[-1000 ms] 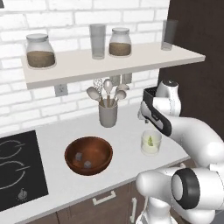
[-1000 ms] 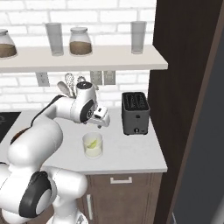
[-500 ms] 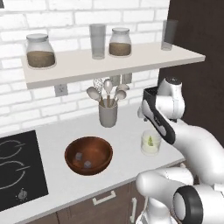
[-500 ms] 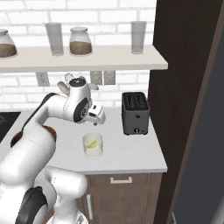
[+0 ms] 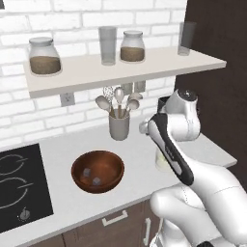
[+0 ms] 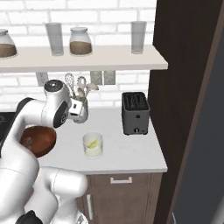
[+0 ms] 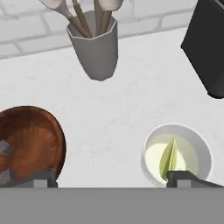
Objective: Grab a lemon wedge from the fridge and one ice cube from the ice bowl, and put them in the glass of lemonade.
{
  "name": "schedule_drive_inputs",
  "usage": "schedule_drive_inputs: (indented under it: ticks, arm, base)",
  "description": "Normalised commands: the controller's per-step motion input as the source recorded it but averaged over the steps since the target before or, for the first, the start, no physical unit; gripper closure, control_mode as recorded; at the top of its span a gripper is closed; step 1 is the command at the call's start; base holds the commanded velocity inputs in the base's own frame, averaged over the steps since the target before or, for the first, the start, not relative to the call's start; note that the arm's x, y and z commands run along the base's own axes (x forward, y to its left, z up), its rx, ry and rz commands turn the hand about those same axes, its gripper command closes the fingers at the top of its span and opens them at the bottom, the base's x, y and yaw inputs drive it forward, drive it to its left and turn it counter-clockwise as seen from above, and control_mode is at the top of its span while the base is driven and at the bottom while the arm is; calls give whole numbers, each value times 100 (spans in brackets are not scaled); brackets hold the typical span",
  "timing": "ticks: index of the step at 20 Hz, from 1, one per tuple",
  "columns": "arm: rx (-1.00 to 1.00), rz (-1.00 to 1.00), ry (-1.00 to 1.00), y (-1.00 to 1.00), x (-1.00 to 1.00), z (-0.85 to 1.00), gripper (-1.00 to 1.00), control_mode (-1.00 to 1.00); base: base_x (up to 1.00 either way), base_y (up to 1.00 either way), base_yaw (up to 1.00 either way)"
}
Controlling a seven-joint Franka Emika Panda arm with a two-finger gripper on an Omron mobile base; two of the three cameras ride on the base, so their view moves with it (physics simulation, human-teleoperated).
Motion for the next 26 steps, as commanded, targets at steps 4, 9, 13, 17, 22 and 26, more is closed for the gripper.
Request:
schedule_drive_inputs:
  ticks: [4, 9, 13, 17, 22, 26]
  arm:
    - [0, 12, -9, 88, -27, 7, -100, -100]
    - [0, 13, 1, 82, -24, 0, -100, -100]
    - [-4, 12, 7, 83, 0, -14, -100, -100]
    - [-5, 8, 10, 87, 1, -16, -100, -100]
    - [-1, 11, 19, 31, 15, -17, -100, -100]
    - [0, 10, 18, 19, 3, 1, -100, -100]
  base:
    - [0, 0, 0]
    - [0, 0, 0]
    - [0, 0, 0]
    - [0, 0, 0]
    - [0, 0, 0]
    - [0, 0, 0]
